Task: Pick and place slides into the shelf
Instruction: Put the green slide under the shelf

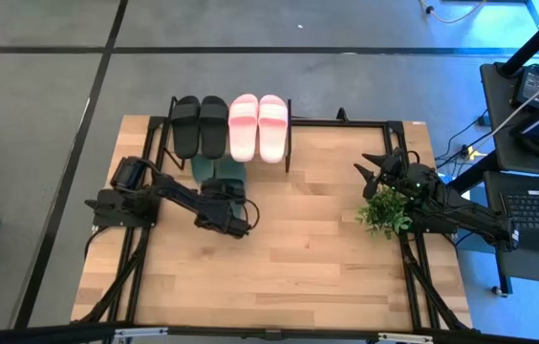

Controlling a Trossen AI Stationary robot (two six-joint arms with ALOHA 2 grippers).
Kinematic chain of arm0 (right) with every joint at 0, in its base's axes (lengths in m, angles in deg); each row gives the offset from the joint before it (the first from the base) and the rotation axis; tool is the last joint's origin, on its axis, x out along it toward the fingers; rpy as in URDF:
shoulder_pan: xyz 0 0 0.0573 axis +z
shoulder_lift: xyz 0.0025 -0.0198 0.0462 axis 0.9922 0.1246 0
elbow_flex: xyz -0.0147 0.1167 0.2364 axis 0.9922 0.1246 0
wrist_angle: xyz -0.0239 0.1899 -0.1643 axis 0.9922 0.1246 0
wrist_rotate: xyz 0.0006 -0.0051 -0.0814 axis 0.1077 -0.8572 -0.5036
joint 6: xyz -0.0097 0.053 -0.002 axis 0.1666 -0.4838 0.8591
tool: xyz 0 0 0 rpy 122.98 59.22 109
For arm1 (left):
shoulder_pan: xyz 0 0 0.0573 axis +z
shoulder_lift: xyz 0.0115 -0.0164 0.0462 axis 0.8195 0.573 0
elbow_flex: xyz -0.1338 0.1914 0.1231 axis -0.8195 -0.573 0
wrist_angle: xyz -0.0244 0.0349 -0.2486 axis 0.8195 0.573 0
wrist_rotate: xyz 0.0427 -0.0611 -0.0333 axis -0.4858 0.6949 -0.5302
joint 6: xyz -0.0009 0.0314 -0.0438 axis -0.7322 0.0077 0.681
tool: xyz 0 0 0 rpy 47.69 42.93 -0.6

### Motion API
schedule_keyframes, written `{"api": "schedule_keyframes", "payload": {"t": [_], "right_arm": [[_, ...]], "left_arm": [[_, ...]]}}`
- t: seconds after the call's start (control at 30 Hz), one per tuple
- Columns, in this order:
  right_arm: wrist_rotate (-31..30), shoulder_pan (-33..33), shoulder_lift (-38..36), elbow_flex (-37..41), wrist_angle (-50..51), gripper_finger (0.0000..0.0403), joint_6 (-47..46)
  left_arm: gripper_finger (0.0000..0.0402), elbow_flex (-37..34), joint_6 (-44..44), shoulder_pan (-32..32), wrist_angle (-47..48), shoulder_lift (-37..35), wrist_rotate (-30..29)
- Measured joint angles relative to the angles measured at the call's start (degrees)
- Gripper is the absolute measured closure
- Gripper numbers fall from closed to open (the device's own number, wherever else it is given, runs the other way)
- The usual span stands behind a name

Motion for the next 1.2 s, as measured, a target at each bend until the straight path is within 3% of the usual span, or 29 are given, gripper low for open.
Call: {"api": "schedule_keyframes", "payload": {"t": [0.27, 0.4, 0.63, 0.93, 1.2], "right_arm": [[0.0, 0.0, 0.0, 0.0, 0.0, 0.0197, 0.0], [0.0, 0.0, 0.0, 0.0, 0.0, 0.0197, 0.0], [0.0, 0.0, 0.0, 0.0, 0.0, 0.0197, 0.1], [0.0, 0.0, 0.0, 0.0, 0.0, 0.0197, 1.5], [0.0, 0.0, 0.0, 0.0, 0.0, 0.0197, 1.5]], "left_arm": [[0.0213, 7.8, -3.4, -7.6, 14.8, 0.0, 4.7], [0.0215, 11.8, -20.7, -12.4, 15.2, 0.0, 7.9], [0.0216, 15.8, -49.1, -16.0, 7.1, -1.4, 25.0], [0.0216, 15.8, -63.3, -15.5, -5.5, -6.4, 26.1], [0.0216, 12.3, -64.5, -15.5, -6.9, -16.6, 28.7]]}}
